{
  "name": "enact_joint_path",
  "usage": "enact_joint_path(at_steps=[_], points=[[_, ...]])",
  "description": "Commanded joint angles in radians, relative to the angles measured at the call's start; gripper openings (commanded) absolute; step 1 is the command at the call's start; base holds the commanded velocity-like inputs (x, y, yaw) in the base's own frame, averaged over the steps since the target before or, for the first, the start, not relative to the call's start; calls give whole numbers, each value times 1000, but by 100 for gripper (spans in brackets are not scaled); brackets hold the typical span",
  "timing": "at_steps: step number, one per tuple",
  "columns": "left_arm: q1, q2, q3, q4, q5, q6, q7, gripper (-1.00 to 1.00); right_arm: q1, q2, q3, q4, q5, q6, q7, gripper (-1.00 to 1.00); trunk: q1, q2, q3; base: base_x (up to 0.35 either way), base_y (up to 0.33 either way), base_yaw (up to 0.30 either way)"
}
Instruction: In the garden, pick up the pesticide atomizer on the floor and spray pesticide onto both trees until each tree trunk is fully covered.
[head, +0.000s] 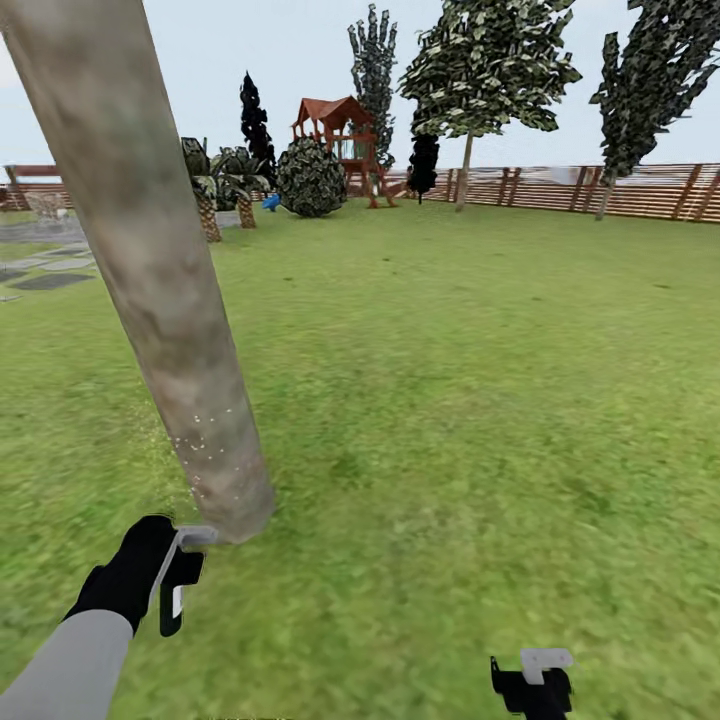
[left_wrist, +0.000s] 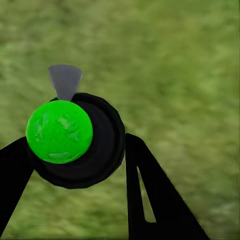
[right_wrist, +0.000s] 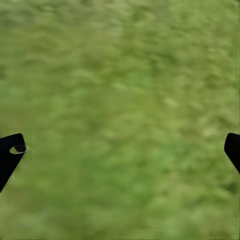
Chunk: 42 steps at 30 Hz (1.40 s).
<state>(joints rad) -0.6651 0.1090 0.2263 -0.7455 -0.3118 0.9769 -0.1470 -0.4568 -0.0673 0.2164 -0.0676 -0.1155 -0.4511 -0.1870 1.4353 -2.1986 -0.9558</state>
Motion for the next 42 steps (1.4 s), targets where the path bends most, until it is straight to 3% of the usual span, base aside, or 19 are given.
enact_joint_path(at_steps=[1,7,13,26,42], points=[[0,-1,2,1,-11,1,-5,-100,0,0,9,0,-10,-3,-2,100,0,0,-1,16,-7,277],[1,-3,6,-7,-5,-3,12,-100,0,0,8,0,-9,-3,-3,100,0,0,-1,33,-34,152],[1,-15,9,-9,-2,-4,12,-100,0,-2,8,0,-7,-3,-3,100,0,0,-1,195,-193,6],[1,-15,10,-23,-3,-3,12,-100,0,-2,9,0,-7,-3,-3,100,0,0,-1,117,-231,10],[1,-16,13,-23,-1,-3,12,-100,0,0,9,0,-7,-3,-3,100,0,0,-1,54,-266,231]])
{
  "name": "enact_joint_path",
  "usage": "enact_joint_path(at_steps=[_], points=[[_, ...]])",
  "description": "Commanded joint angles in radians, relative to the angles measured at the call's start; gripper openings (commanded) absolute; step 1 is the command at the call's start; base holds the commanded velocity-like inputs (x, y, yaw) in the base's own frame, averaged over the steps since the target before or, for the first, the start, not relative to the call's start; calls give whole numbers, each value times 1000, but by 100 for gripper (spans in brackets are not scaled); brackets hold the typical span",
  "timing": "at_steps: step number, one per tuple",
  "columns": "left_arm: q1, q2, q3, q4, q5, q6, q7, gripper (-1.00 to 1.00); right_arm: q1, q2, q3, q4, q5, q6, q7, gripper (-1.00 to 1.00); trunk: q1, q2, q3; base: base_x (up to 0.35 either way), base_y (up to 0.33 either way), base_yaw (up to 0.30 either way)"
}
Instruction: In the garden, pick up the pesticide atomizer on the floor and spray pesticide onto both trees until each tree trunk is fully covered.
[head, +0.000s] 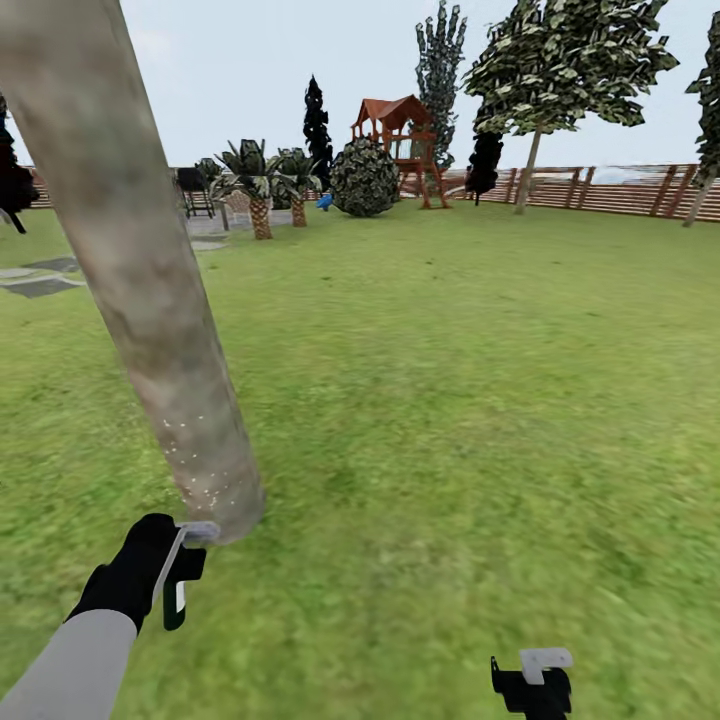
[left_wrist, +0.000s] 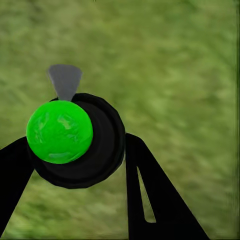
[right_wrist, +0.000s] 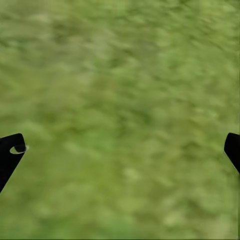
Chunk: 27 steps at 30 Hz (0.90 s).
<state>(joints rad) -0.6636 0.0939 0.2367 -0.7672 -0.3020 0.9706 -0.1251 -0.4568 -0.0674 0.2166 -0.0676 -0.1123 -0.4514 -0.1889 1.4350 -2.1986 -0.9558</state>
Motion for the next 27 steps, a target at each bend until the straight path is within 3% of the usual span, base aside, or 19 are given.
enact_joint_path(at_steps=[1,11,27], points=[[-1,-1,3,-1,-11,4,-10,-100,0,0,9,0,-10,-3,-1,100,0,0,-1,197,-232,31],[-1,-4,1,-1,-11,3,-10,-100,0,0,9,0,-11,-3,-1,100,0,0,-1,110,-248,14],[-1,-3,3,-1,-13,4,-10,-100,0,0,9,-1,-13,-3,-1,100,0,0,-2,24,-272,264]])
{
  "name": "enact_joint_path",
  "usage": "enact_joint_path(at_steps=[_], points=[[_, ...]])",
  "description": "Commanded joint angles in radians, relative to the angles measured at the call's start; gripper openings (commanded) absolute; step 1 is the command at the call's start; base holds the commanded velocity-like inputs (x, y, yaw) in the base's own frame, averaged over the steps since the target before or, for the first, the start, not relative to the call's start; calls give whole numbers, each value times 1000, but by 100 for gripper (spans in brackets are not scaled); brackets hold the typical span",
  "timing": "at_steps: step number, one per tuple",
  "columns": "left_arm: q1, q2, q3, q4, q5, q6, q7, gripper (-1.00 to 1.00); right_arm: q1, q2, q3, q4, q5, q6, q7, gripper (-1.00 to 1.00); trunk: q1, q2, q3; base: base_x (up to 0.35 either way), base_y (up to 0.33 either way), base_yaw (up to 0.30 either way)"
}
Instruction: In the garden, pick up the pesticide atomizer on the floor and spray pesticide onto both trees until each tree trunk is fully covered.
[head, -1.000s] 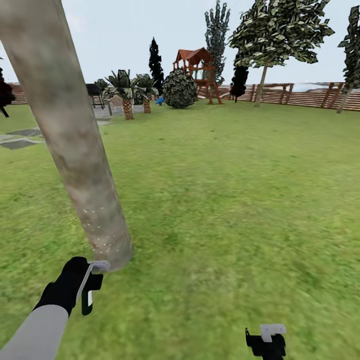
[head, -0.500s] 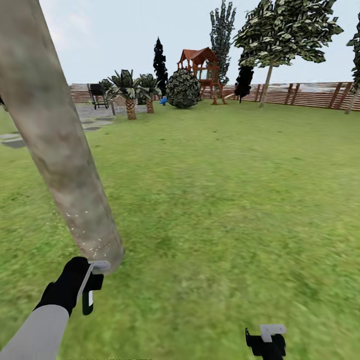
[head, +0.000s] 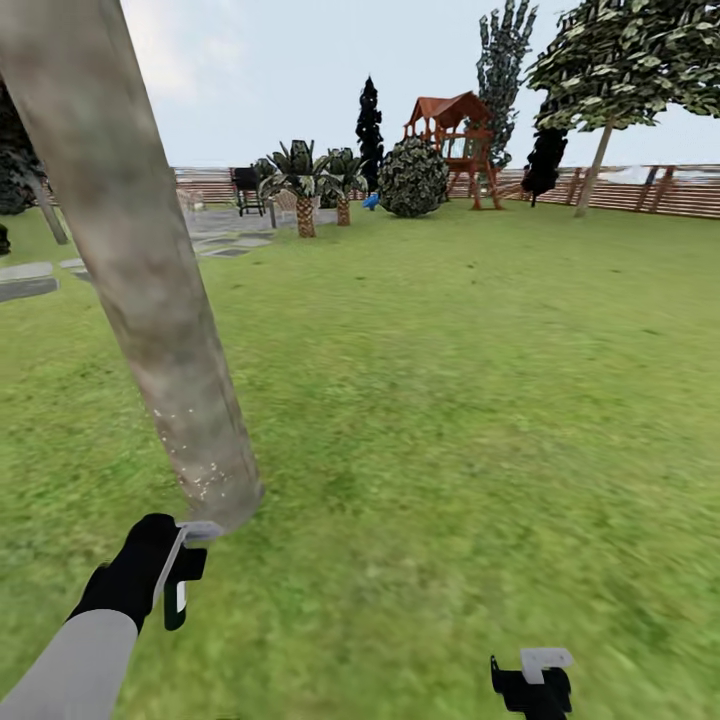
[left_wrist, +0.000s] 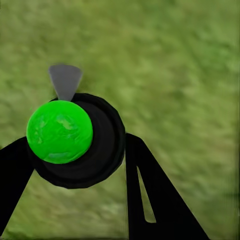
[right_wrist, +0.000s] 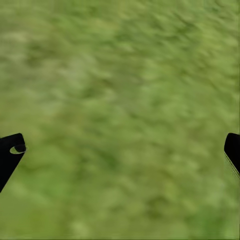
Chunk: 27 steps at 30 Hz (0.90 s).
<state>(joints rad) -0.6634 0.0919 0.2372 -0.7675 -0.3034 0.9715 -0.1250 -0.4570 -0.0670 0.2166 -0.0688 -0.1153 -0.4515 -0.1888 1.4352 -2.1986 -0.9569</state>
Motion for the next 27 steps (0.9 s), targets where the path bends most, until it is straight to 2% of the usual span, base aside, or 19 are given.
enact_joint_path(at_steps=[1,13,27], points=[[-1,0,3,-1,-11,4,-10,-100,0,0,9,0,-10,-3,-1,100,0,0,-2,88,-272,271],[-1,-1,2,0,-10,3,-10,-100,0,1,9,0,-11,-3,-1,100,0,0,-11,185,-234,249],[-1,-1,3,-1,-11,3,-10,-100,0,-1,9,0,-8,-3,2,100,0,0,-12,216,-214,32]])
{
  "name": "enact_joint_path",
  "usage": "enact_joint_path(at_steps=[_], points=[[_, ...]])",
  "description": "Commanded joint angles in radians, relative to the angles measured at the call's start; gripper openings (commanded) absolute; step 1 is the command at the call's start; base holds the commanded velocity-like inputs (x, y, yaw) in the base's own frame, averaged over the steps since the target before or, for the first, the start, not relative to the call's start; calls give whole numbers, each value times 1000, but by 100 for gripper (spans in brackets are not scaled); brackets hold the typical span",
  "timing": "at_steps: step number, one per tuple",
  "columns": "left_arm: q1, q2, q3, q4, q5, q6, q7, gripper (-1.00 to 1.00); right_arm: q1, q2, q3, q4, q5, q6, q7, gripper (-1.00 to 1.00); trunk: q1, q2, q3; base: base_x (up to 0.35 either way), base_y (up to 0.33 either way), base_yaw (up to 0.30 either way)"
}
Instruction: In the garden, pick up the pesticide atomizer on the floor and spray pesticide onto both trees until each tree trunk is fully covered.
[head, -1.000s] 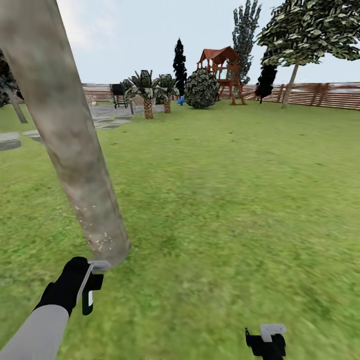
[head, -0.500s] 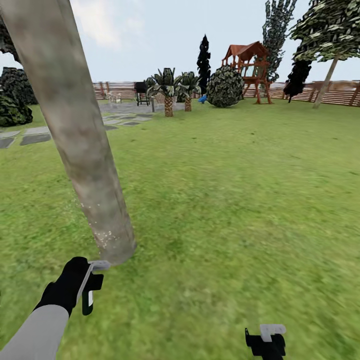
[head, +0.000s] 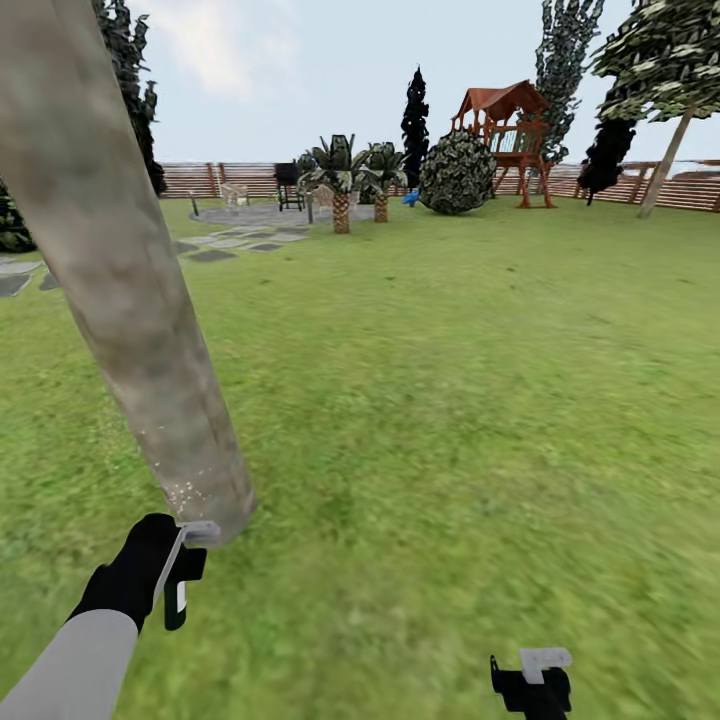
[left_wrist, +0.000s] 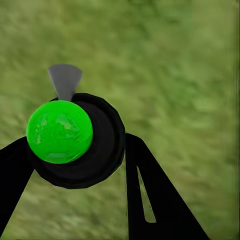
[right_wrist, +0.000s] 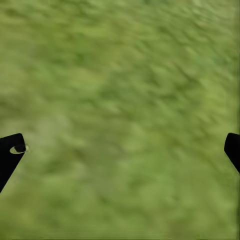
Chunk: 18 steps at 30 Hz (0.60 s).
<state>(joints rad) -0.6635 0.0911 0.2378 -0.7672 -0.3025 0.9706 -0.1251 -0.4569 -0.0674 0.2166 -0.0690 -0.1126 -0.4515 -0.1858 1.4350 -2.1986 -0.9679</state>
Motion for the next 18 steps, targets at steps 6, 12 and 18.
enact_joint_path(at_steps=[6,12,18], points=[[-1,-1,3,-1,-11,4,-10,-100,0,0,9,0,-11,-3,-1,100,0,0,-1,166,-247,250],[-1,-1,3,0,-12,4,-10,-100,0,0,9,0,-11,-3,-1,100,0,0,-1,163,-250,275],[-1,-1,25,0,-12,3,-10,-100,0,0,9,1,-11,-3,-1,100,0,0,-1,166,-250,275]])
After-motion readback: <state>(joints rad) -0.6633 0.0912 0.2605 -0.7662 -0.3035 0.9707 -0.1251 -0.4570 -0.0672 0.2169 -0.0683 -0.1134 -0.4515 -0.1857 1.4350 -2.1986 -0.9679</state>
